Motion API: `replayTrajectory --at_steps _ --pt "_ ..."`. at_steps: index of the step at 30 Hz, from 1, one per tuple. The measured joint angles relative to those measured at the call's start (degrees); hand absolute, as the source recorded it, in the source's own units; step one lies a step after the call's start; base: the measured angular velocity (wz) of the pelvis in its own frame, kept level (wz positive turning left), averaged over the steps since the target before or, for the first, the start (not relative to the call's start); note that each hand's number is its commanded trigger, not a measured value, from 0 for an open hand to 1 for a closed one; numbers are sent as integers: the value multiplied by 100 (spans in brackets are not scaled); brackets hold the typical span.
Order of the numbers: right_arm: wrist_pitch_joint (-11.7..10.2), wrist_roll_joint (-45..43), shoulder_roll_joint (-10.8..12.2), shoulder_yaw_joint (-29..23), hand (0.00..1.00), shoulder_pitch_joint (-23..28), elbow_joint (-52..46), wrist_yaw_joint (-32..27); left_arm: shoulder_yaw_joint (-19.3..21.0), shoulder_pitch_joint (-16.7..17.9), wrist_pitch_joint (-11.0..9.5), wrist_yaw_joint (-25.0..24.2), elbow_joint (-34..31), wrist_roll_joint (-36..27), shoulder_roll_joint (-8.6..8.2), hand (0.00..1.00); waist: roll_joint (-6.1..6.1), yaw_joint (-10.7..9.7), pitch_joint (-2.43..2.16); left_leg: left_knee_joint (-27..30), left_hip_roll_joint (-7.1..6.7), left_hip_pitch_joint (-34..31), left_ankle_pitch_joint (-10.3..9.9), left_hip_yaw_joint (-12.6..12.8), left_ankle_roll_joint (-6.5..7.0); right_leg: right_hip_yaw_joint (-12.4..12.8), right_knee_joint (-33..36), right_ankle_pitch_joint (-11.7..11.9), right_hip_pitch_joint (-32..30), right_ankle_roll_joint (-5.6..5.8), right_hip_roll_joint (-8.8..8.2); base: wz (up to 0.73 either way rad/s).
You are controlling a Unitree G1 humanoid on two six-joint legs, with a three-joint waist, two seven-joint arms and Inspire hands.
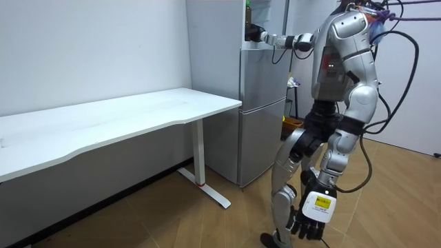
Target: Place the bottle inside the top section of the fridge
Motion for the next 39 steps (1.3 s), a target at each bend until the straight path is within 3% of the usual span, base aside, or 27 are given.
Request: replayTrajectory --at_steps 10,13,18,26,39 --pt "82 23 -2 -351 0 461 -504 381 17 99 7 47 -2 10 -67 0 -51 -67 -3 -199 -47 307 -12 86 13 29 -81 1 286 13 -40 0" --pt "80 -3 11 -442 0 582 -607 548 15 106 6 42 33 4 -126 0 -58 -186 -13 -214 -59 365 -16 78 14 -34 -91 5 366 20 -45 9" --pt "83 -7 53 -706 0 1132 -1144 653 18 149 28 98 51 1 -301 0 96 -264 -93 -227 -87 573 -91 51 27 -86 -82 -23 592 73 -73 6" --pt "73 510 54 -1083 0 1863 -1432 926 62 199 66 175 231 4 -381 0 140 -292 -104 -333 -154 936 -112 115 61 -65 -199 -85 900 158 -173 -1" --pt "59 717 78 -1367 0 2279 -1651 1175 257 221 58 148 270 1 -476 0 152 -548 -114 -358 -149 976 -113 247 69 -40 -196 -85 898 171 -186 -1"
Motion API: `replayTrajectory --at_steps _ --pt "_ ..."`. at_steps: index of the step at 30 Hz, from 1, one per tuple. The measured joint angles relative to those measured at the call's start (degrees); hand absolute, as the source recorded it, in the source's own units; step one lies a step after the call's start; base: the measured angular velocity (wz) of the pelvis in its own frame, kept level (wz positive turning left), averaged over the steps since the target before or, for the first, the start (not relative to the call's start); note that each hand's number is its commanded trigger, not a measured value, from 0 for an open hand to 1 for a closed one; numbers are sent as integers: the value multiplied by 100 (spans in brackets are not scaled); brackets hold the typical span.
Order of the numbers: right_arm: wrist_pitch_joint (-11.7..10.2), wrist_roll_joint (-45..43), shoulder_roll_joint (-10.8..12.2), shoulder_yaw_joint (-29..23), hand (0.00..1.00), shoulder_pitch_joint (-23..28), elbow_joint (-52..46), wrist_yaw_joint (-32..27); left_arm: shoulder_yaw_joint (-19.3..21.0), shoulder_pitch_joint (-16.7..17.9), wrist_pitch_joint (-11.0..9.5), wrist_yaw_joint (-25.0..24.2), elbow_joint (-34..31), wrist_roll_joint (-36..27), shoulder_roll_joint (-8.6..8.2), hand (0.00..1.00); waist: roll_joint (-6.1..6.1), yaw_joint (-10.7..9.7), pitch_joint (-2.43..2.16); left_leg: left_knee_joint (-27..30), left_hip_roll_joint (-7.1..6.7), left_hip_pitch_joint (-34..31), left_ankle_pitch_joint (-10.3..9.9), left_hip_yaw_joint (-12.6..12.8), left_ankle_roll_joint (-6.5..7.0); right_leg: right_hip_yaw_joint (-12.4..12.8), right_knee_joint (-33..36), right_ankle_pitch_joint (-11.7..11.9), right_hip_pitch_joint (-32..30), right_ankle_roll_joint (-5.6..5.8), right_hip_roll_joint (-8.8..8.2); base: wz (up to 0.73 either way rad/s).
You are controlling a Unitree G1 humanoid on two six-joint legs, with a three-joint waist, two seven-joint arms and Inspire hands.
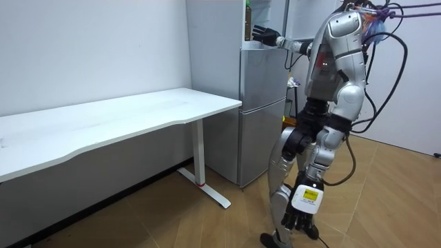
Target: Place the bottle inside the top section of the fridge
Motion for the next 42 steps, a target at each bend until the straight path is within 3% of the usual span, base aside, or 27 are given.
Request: replayTrajectory --at_steps 9,13,15,19,21,26,32,37,40,42 --pt "8 -156 221 -172 0 126 -404 -69 47 24 1 -12 47 16 -84 0 85 -58 -43 -78 11 72 1 129 2 112 23 1 3 4 17 -3" --pt "16 -313 358 -216 0 300 -899 -222 36 34 -44 -62 47 28 -94 0 152 -139 -40 -132 11 117 0 192 2 153 20 -3 -2 12 10 -9" --pt "18 -498 681 -348 0 618 -1624 -392 35 75 -77 -102 59 10 -145 0 224 -216 -40 -213 22 203 1 310 2 278 20 -6 0 17 6 -19" --pt "53 -938 909 -363 0 1263 -2712 -504 51 71 -194 -120 224 8 -236 0 319 -308 -34 -336 18 315 0 458 4 436 44 -16 0 33 -7 -23" --pt "89 -1211 1135 -361 0 1520 -3176 -595 50 51 -239 -126 222 16 -306 0 346 -450 -14 -392 18 341 1 515 5 470 56 -18 -25 37 -16 -14" --pt "147 -1373 1392 -365 0 1618 -3420 -686 39 -94 -365 -111 264 32 -325 0 375 -667 11 -400 25 334 -4 634 11 667 115 -25 -198 46 -22 -15" --pt "138 -593 1817 -488 0 2089 -4165 -601 -76 -98 -513 -96 286 19 -409 0 461 -877 17 -441 44 353 -17 790 20 771 119 -19 -277 49 -15 -13" --pt "-4 -1058 2247 -510 0 2333 -4365 -708 -309 -229 -587 -47 479 21 -574 0 613 -1029 -19 -462 72 359 -33 920 15 918 188 -14 -329 45 -3 -13" --pt "-69 -1511 2360 -508 0 2576 -4593 -997 -416 -343 -666 -3 666 31 -589 0 704 -1015 -6 -476 101 356 -36 1038 11 1069 251 -14 -435 44 14 -19" --pt "-170 -1867 2565 -486 0 2725 -4678 -1326 -519 -337 -705 20 686 28 -582 0 767 -1077 -6 -473 109 349 -43 1048 6 1067 272 -13 -461 43 18 -7"
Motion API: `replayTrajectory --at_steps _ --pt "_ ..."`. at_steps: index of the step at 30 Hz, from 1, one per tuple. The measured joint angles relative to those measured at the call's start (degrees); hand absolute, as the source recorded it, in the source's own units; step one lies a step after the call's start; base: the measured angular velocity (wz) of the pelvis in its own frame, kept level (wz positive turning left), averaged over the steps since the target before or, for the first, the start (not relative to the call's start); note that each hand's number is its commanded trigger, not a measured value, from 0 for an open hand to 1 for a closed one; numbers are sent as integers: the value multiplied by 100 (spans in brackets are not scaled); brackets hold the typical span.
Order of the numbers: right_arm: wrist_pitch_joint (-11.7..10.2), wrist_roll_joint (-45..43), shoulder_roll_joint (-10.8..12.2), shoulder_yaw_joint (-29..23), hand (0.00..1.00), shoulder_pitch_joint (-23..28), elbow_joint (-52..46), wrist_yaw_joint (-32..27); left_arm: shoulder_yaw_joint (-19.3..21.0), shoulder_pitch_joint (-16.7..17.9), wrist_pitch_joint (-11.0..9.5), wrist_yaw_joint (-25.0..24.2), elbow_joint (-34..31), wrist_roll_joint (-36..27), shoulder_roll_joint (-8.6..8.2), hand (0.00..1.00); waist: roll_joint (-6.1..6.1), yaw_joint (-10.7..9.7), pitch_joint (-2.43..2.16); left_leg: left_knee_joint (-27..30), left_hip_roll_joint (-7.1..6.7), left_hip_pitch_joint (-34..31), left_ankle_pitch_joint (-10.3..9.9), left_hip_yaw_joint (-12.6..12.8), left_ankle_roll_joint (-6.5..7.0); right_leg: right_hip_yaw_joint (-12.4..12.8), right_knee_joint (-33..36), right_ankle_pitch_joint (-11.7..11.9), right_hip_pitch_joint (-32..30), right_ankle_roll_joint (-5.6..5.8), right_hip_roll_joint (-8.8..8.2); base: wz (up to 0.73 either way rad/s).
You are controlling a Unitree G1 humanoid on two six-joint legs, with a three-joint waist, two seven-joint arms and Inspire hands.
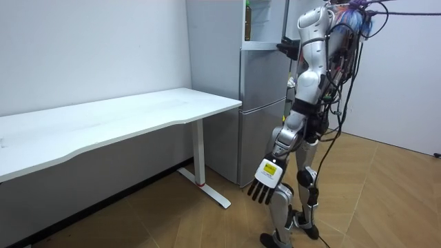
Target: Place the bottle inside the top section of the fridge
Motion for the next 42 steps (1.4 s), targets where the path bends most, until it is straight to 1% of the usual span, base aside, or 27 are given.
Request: replayTrajectory --at_steps 1,3,4,6,8,10,12,13,15,17,20,23,25,27,31,33,34,37,38,39,40,42 --pt "-31 -89 39 0 0 47 5 -86 -5 -3 -13 -1 -9 0 -2 0 15 -14 0 0 0 0 0 0 0 -1 1 0 0 0 0 0" --pt "-243 -586 152 119 0 267 332 -449 -105 -32 -56 45 -3 -13 -5 0 40 -46 9 -8 5 43 -1 19 1 6 9 1 -9 -3 -1 -2" --pt "-243 -669 164 154 0 326 448 -538 -134 -44 -74 47 12 -13 -12 0 43 -46 11 -15 6 58 -1 33 1 16 31 1 -14 -3 -2 -7" --pt "-239 -910 325 219 0 586 722 -853 -234 -73 -181 48 53 -25 -59 0 44 -49 12 -48 4 62 0 73 1 69 54 -1 -44 -5 -8 -11" --pt "-248 -1068 401 241 0 684 941 -1021 -246 -75 -231 45 99 -20 -99 0 39 -76 12 -47 3 58 -2 129 4 147 60 -5 -94 -10 -6 -17" --pt "-255 -1172 403 271 0 747 1277 -1217 -245 -82 -265 35 200 -20 -99 0 14 -94 6 -31 -1 53 -4 162 8 180 49 -10 -124 -9 -12 -14" --pt "-286 -1197 417 368 0 798 1856 -1486 -247 -95 -258 51 223 -25 -86 0 -1 -116 28 -3 -2 52 -10 184 17 211 45 -13 -138 -6 -12 -5" --pt "-286 -1211 428 383 0 799 2020 -1552 -254 -110 -258 55 219 -25 -86 0 -22 -121 18 0 -3 51 -11 184 20 212 44 -13 -142 -5 -13 0" --pt "-329 -1357 478 431 0 811 2698 -1728 -376 -177 -259 77 220 -26 -84 0 -18 -125 17 7 -5 60 -16 183 26 208 32 -15 -139 -1 -14 0" --pt "-317 -1353 500 469 0 826 3157 -1809 -452 -196 -259 79 207 -31 -80 0 0 -124 8 7 -5 59 -16 184 26 207 44 -15 -134 -1 -12 0" --pt "-325 -1314 512 496 0 863 3727 -1920 -458 -192 -259 39 222 -268 -84 0 67 -139 6 3 -6 62 -17 187 25 204 42 -15 -133 0 -12 0" --pt "-324 -1232 515 572 0 879 4443 -1952 -457 -192 -259 22 234 -531 -85 0 73 -139 6 -9 -10 80 -17 197 23 204 35 -27 -121 6 -16 0" --pt "-323 -1236 542 577 0 898 4850 -1959 -446 -183 -259 24 238 -594 -87 0 69 -138 8 -14 -14 81 -17 196 23 205 27 -30 -119 9 -19 0" --pt "-319 -1274 552 574 0 895 5462 -1945 -431 -179 -259 41 229 -603 -89 0 51 -143 8 -21 -19 98 -17 190 23 194 20 -35 -90 16 -24 0" --pt "-317 -1340 554 578 0 868 6155 -1790 -444 -189 -265 41 213 -619 -89 0 18 -176 6 -8 -17 102 -18 172 23 165 -44 -42 -49 17 -23 4" --pt "-307 -1336 551 644 0 888 6608 -1678 -469 -179 -274 43 209 -619 -69 0 -9 -157 12 -7 -12 111 -21 161 18 151 -44 -45 -45 16 -18 4" --pt "-306 -1336 552 663 0 896 6680 -1624 -473 -173 -274 42 209 -620 -70 0 -10 -154 16 -6 -10 106 -21 161 18 155 -41 -45 -53 15 -16 0" --pt "-300 -1333 544 767 0 896 6971 -1285 -475 -191 -274 25 210 -619 -58 0 -11 -155 16 -9 -11 99 -22 156 17 160 -24 -43 -75 12 -18 0" --pt "-253 -1332 539 844 0 891 7055 -1066 -477 -209 -276 8 207 -619 -57 0 -10 -133 17 -7 -11 104 -22 154 17 163 -25 -42 -66 10 -17 0" --pt "-214 -1325 536 957 0 864 7189 -812 -475 -224 -277 -5 208 -608 -56 0 15 -125 33 -6 -10 105 -22 157 16 164 -25 -43 -66 10 -16 0" --pt "-174 -1323 537 1008 0 849 7240 -672 -474 -229 -277 -5 208 -591 -54 0 8 -122 34 -7 -10 103 -23 159 16 164 -24 -43 -69 10 -16 0" --pt "-36 -1338 561 1093 0 780 7439 -104 -465 -227 -266 -8 201 -420 -55 0 11 -113 37 -6 -10 89 -36 160 15 162 -19 -44 -84 12 -18 0"
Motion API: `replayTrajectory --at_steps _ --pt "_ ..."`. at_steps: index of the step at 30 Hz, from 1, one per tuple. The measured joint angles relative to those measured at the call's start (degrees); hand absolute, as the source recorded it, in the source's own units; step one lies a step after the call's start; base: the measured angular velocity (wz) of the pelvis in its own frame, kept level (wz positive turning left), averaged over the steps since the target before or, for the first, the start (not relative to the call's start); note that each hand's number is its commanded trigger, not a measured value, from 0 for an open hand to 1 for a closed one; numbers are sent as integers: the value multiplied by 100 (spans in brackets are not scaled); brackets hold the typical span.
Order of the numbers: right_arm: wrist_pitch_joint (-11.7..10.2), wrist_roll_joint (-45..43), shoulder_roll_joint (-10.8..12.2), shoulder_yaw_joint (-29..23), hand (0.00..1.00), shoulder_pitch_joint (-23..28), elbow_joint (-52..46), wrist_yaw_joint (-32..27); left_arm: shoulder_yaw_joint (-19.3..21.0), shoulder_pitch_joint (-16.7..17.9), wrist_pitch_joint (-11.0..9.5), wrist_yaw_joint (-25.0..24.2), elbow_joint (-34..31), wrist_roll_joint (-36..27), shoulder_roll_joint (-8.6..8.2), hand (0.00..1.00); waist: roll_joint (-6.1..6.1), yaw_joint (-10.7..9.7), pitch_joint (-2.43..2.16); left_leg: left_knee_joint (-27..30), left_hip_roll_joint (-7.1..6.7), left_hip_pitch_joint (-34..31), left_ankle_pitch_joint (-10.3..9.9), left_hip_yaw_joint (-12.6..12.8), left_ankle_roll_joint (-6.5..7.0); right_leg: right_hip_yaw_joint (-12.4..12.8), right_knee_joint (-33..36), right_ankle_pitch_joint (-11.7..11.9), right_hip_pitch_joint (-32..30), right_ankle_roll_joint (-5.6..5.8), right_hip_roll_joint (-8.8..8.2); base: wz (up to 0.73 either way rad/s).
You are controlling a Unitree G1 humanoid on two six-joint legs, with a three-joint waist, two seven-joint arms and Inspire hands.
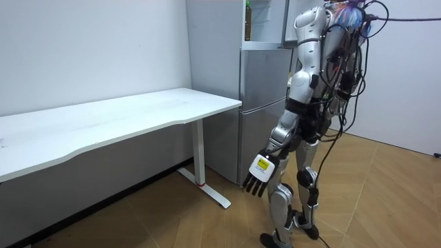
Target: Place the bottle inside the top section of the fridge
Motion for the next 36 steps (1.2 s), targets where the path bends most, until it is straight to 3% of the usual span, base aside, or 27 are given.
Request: replayTrajectory --at_steps 6,12,19,36 --pt "268 -1 23 104 0 -104 203 943 29 -54 24 -15 -11 294 1 0 -2 20 -2 28 -2 -47 -20 -1 1 -22 6 -9 10 9 -5 0" --pt "455 5 23 142 0 -365 435 1397 21 -97 64 -3 -8 298 5 0 -14 14 3 90 -1 -81 -29 -5 5 -29 -23 -12 33 14 -5 1" --pt "572 5 15 133 0 -459 538 1594 34 -94 252 59 -11 442 15 0 -24 17 10 117 -1 -90 -29 -59 4 -102 -34 -36 47 9 -11 6" --pt "732 533 27 90 0 -768 1281 1876 138 -164 439 161 26 570 4 0 -109 29 0 156 3 -87 -31 -127 1 -156 -35 -51 86 -2 -10 1"
